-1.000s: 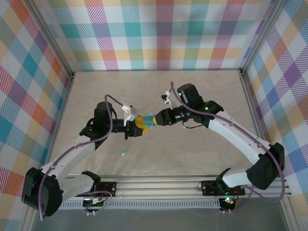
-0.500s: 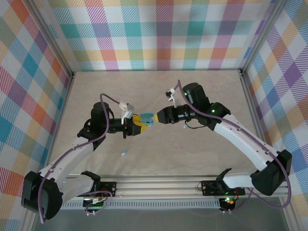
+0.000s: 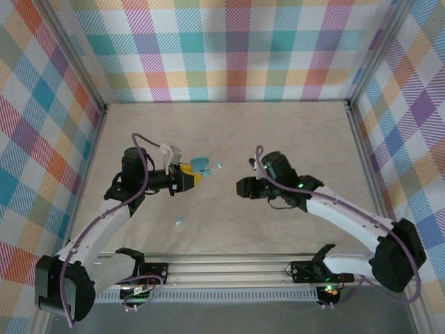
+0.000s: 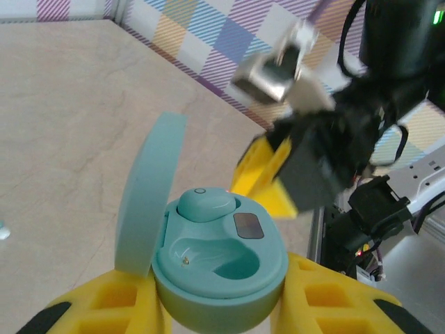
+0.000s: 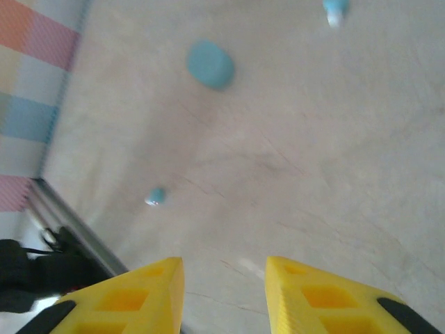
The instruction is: Insert the wireless bluetooth earbuds into the charging case
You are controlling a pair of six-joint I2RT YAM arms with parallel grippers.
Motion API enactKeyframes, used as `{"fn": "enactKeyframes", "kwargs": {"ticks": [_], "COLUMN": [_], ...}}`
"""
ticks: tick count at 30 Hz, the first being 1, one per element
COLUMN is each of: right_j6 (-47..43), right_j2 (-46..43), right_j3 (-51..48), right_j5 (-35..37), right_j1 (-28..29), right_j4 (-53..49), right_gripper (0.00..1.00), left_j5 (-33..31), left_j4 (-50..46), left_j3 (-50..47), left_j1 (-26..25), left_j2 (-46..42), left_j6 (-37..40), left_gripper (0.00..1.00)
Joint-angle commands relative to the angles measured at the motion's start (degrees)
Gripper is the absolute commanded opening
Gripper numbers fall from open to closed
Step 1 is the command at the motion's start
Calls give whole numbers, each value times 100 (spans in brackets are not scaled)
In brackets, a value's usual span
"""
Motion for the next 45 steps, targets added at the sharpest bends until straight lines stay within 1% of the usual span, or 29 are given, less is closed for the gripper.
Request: {"fn": "enactKeyframes", "kwargs": {"ticks": [1, 6, 13, 20, 24, 26, 29, 31, 34, 38, 45], "right_j6": [141, 46, -188, -593, -388, -264, 284, 579, 760, 1359, 2000], "right_j2": [278, 994, 2355, 3435, 3755, 3880, 4135, 4235, 4264, 4378, 4613], "right_j3": [-55, -179, 358, 1366, 1812, 2038, 2591, 2828, 3179, 3418, 3570], "right_j5": [625, 840, 632, 521, 479, 589, 920, 1044, 1480, 1487, 1665], "right_j1": [468, 1055, 1662, 2099, 2164, 2276, 2442, 2560, 2728, 2736, 2738], "right_j4": [844, 1722, 2712, 2681, 2395, 2099, 1010, 542, -118, -463, -742], "right_gripper": [36, 36, 36, 36, 36, 34, 29, 28, 30, 35, 36], "left_j5": [-54, -36, 4, -53, -81, -95, -141, -213, -313, -445, -612], "left_j4": [-178, -338, -634, -915, -1039, -1077, -1173, -1297, -1367, -1419, -1455], "left_j3": [-20, 73, 254, 397, 461, 489, 554, 607, 613, 604, 530], "left_j1": [191, 414, 854, 1209, 1348, 1382, 1419, 1429, 1446, 1444, 1455], "left_j2": [-150, 2, 247, 322, 437, 486, 531, 553, 513, 422, 310], "left_j6": [-216, -337, -409, -355, -316, -277, -218, -143, -126, -135, -122], "left_gripper": [0, 0, 0, 0, 0, 0, 0, 0, 0, 0, 0]}}
